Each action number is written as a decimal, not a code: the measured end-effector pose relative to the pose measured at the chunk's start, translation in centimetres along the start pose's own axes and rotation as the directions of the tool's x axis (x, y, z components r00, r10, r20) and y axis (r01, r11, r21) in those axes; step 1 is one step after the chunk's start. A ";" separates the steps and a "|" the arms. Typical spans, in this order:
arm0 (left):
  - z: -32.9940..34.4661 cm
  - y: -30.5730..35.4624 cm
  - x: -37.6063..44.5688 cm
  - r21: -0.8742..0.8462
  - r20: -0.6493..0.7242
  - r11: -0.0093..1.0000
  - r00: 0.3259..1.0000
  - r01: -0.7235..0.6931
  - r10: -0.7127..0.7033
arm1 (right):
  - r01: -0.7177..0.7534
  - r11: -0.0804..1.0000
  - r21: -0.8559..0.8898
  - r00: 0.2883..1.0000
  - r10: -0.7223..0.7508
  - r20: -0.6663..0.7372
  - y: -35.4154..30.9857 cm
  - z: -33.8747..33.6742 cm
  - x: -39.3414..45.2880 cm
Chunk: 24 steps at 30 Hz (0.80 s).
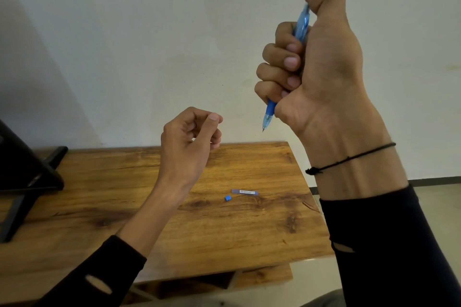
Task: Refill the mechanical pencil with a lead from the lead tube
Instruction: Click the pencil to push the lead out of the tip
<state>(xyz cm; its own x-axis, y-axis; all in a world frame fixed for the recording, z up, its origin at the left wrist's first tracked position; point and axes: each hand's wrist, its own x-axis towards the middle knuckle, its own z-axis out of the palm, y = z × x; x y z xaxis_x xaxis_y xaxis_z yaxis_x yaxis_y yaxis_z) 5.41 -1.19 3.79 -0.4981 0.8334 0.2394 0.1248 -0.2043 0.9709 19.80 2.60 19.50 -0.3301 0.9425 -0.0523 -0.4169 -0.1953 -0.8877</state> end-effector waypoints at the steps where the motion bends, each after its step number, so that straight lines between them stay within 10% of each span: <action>1: 0.0 -0.1 0.0 -0.002 0.000 1.000 1.000 -0.003 0.003 | 0.003 1.000 -0.003 1.000 -0.003 0.001 0.0 0.0 0.0; 17: -0.3 -0.4 0.1 -0.063 0.101 0.997 0.994 0.039 -0.033 | -0.001 1.000 -0.006 0.998 0.001 0.067 1.7 -1.3 2.1; 24: 1.1 -2.4 -0.5 -0.043 0.347 0.994 0.934 0.101 -0.080 | 0.030 0.931 -0.363 0.999 -0.040 -0.022 9.1 -2.9 4.8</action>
<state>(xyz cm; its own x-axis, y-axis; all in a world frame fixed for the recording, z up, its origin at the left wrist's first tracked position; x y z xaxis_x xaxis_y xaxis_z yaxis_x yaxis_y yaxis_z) 6.30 -0.56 1.30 -0.1773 0.9734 0.1451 0.0370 -0.1407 0.9894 16.84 6.16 9.82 -0.2942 0.9554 -0.0264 -0.0907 -0.0554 -0.9943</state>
